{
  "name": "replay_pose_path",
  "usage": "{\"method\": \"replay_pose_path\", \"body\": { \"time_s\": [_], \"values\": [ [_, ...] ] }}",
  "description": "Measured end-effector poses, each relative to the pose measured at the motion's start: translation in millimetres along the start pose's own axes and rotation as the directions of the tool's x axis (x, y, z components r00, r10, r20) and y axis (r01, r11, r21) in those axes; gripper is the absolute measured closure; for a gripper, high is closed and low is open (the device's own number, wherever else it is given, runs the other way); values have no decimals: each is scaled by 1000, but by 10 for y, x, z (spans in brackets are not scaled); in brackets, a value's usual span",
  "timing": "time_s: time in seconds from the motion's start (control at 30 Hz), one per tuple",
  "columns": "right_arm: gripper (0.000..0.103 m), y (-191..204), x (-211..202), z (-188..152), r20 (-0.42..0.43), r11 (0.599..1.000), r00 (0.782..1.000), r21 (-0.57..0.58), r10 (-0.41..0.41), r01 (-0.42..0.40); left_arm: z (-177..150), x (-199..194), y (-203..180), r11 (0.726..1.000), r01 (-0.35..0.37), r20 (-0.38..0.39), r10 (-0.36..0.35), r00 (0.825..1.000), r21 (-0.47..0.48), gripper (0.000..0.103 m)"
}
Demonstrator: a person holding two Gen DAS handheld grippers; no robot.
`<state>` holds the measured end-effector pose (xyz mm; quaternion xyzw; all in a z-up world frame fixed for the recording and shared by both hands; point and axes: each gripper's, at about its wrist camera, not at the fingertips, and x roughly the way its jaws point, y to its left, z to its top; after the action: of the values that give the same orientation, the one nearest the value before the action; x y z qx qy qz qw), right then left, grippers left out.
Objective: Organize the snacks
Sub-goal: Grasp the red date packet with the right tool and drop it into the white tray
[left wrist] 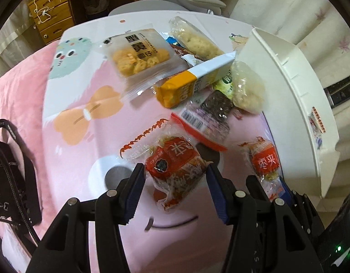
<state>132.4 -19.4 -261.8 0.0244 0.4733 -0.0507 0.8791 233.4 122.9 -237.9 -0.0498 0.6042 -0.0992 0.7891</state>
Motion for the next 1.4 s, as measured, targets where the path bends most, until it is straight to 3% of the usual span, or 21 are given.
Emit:
{"method": "replay_pose_path", "body": {
  "time_s": [0.33,0.83,1.07,1.4],
  "values": [
    [63,43,-594,-44,75,999,997,-27,29,-27,-386,-701,-2,999,22,74,-24,997,33,49],
    [63,-120,-1343,121,196,999,980,-51,22,-12,-631,-1363,-319,994,67,185,-81,979,81,49],
    [63,-400,-1459,170,203,999,978,-30,44,-39,-578,-1487,-591,991,79,237,-103,966,109,49],
    [63,-1148,-1419,284,201,993,972,-39,119,-114,-501,-1435,-1302,992,74,280,-100,955,101,49]
  ]
}}
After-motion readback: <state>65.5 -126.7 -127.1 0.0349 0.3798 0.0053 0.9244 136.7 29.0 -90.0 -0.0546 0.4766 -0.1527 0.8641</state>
